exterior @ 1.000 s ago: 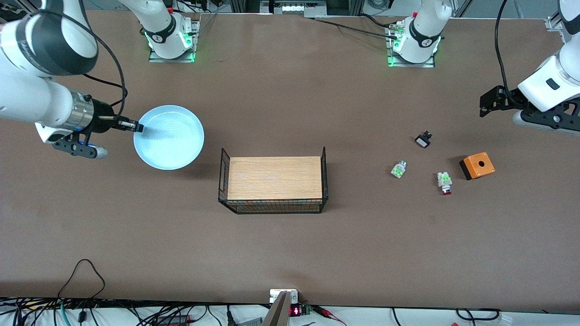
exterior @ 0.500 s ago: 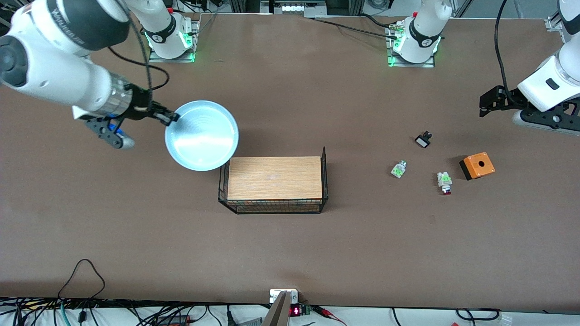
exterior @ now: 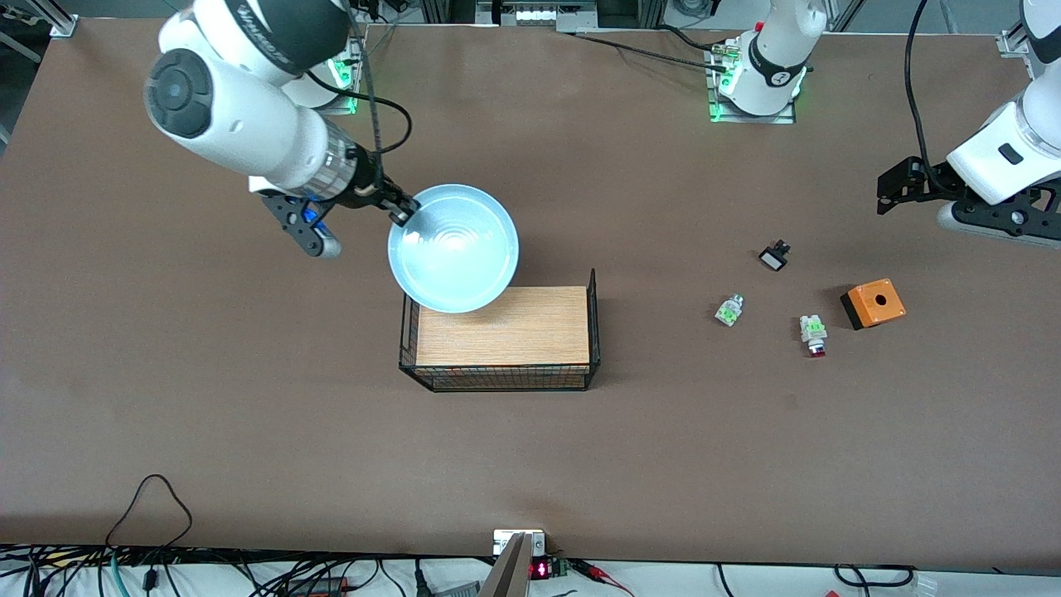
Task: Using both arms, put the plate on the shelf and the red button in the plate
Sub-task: 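Lift the plate with the right gripper and carry it over the wooden box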
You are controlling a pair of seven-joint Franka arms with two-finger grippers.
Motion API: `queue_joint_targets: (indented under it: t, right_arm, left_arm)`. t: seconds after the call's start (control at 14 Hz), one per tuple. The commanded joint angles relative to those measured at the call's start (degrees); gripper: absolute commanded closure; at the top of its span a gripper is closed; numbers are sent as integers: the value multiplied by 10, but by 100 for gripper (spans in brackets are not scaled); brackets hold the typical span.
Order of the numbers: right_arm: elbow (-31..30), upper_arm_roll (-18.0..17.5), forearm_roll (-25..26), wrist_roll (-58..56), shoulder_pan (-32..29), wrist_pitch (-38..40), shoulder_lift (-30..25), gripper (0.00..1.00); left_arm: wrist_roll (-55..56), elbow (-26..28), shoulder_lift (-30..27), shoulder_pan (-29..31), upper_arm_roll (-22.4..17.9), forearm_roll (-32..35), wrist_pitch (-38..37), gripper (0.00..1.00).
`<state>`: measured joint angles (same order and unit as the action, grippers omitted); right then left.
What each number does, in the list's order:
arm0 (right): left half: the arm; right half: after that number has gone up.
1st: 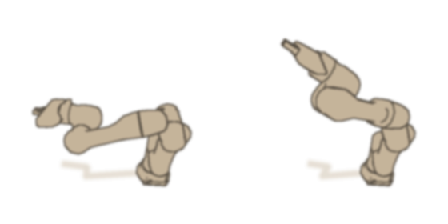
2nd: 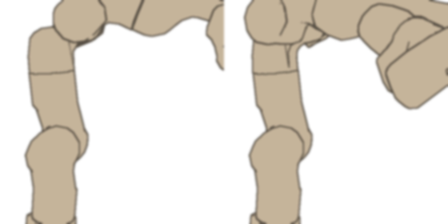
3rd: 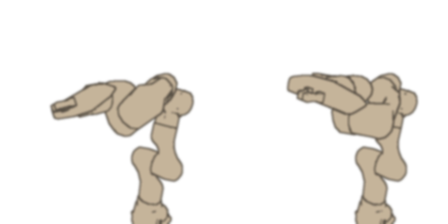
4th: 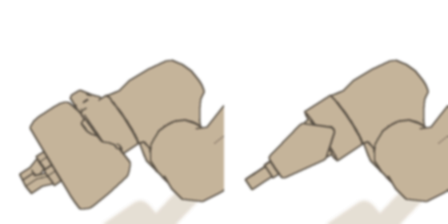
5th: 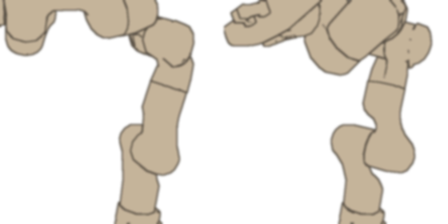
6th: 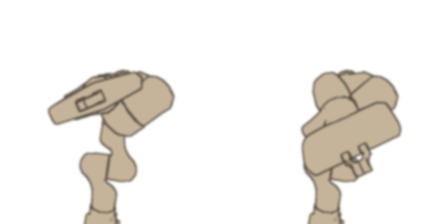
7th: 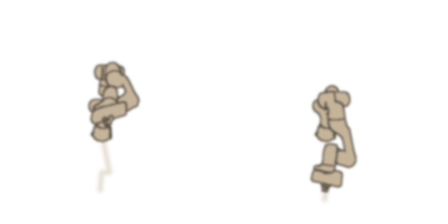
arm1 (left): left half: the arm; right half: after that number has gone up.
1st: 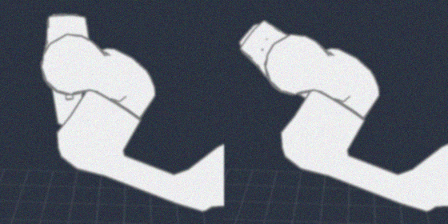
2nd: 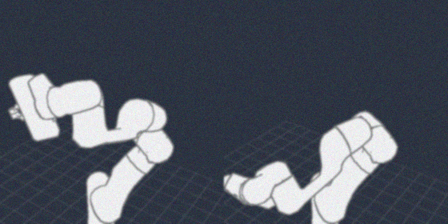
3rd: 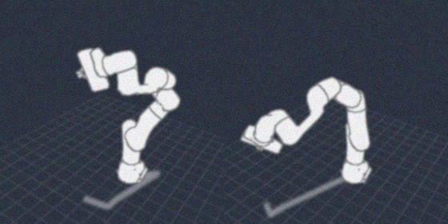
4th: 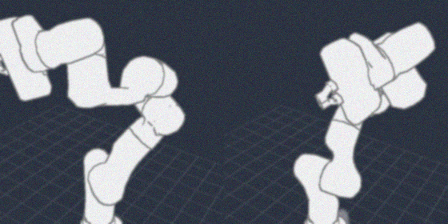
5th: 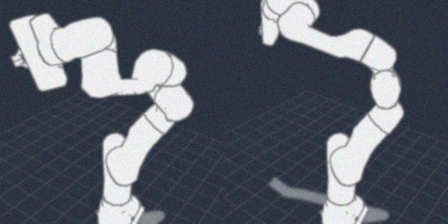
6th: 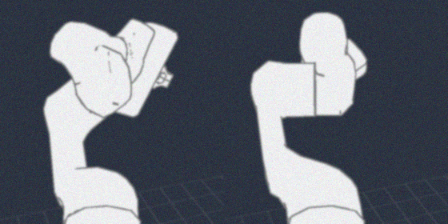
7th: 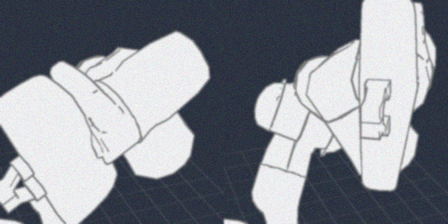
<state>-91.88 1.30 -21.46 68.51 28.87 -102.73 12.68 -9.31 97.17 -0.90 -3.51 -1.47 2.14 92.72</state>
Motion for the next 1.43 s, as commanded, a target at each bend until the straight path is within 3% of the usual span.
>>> queue_joint_targets:
  t: [0.0, 0.43, 1.36]
  right_arm:
    - [18, 5, -6, 12, 15, -39, 28, 100]
    - [14, 5, -3, 9, 30, -106, 64, 100]
    - [1, 9, -2, -7, 31, -175, 114, 100]
  left_arm:
    - [-1, -15, 5, -2, 1, 10, -11, 0]
    - [-1, -15, 5, -2, 1, 10, -11, 0]
    - [-1, -14, 3, -1, 1, 10, -13, 0]
